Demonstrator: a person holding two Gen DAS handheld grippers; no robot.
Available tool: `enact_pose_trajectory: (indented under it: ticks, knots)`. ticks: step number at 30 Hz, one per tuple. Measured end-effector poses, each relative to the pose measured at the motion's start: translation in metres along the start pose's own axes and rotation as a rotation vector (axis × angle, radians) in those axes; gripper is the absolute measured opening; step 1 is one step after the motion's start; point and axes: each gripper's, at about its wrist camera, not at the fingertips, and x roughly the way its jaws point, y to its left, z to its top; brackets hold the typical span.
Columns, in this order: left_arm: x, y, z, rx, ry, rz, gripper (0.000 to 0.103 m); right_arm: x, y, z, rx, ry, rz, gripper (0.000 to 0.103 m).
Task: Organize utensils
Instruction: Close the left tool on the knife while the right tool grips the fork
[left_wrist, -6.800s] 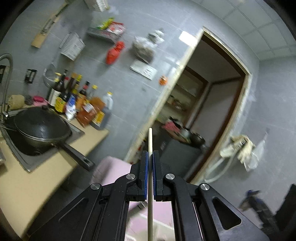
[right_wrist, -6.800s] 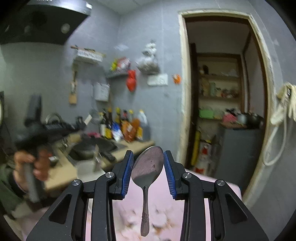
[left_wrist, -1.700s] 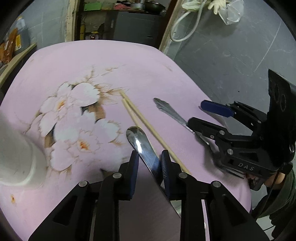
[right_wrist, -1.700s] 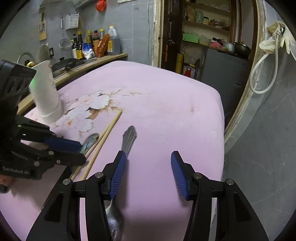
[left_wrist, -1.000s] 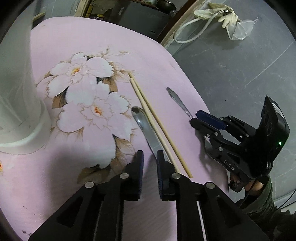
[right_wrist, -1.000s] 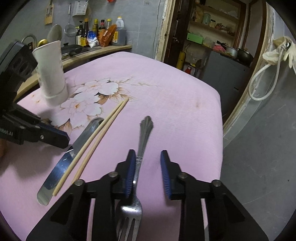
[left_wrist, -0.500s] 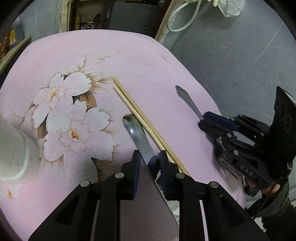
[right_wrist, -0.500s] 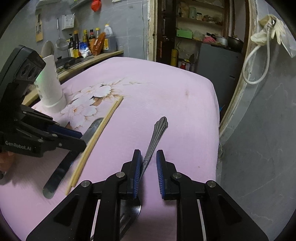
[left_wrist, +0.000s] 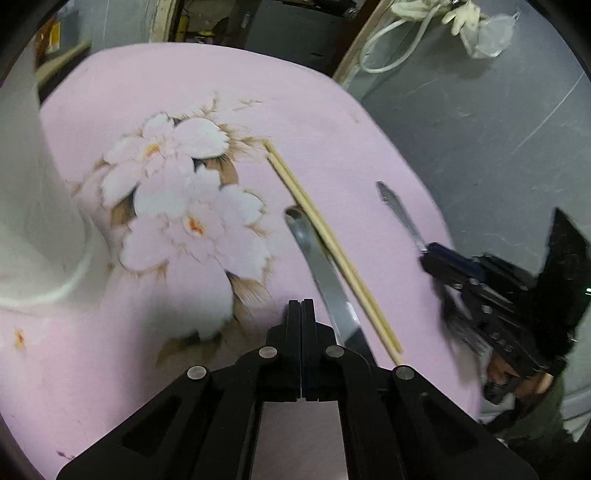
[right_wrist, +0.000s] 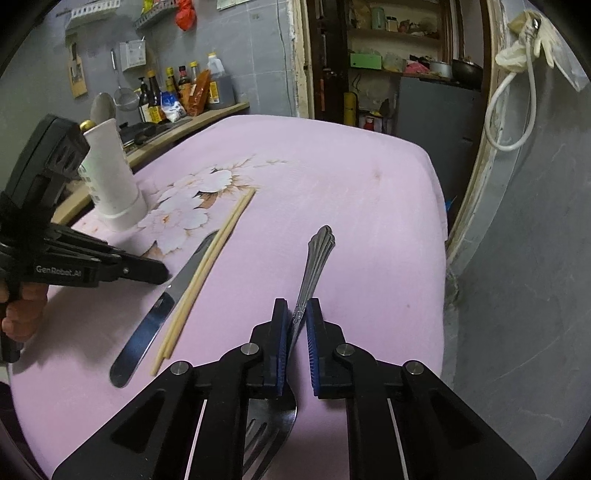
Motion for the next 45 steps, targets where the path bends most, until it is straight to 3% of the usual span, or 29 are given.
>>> enact_pose_trajectory:
  ticks: [6,8,12,18,22,26,28,32,36,45]
  knots:
    - [-0.004,-0.008,-0.014,0.002,0.005,-0.118,0.001,-0.01,0.009,-0.008,-0.042,0.007,-0.039,0.008]
    - [-0.004,-0.016,-0.016,0.027,0.011,-0.114,0.009,-0.014,0.011,-0.012,-0.052,0.01,-0.049,0.008]
    - [0.003,-0.038,-0.012,0.102,0.021,-0.078,0.036,-0.019,0.01,-0.018,-0.047,0.008,-0.047,0.008]
    - [0.024,-0.084,-0.013,0.31,0.08,0.196,0.036,-0.022,0.007,-0.02,-0.038,0.002,-0.033,0.008]
    - [0.037,-0.095,-0.005,0.326,0.097,0.267,0.036,-0.024,0.006,-0.023,-0.037,-0.005,-0.025,0.008]
    - [0.044,-0.101,0.005,0.305,0.091,0.308,0.035,-0.023,0.006,-0.024,-0.031,-0.013,-0.024,0.008]
    - [0.055,-0.102,0.004,0.301,0.075,0.324,0.026,-0.023,0.007,-0.025,-0.033,-0.014,-0.03,0.008]
    - [0.05,-0.093,0.001,0.267,0.057,0.317,0.021,-0.025,0.012,-0.028,-0.048,-0.014,-0.039,0.008]
    - [0.036,-0.075,-0.003,0.215,0.038,0.321,0.015,-0.027,0.013,-0.032,-0.035,-0.018,-0.018,0.008]
    - [-0.012,-0.046,-0.034,0.136,-0.006,0.267,0.015,-0.033,0.034,-0.042,-0.071,0.023,0.013,0.006]
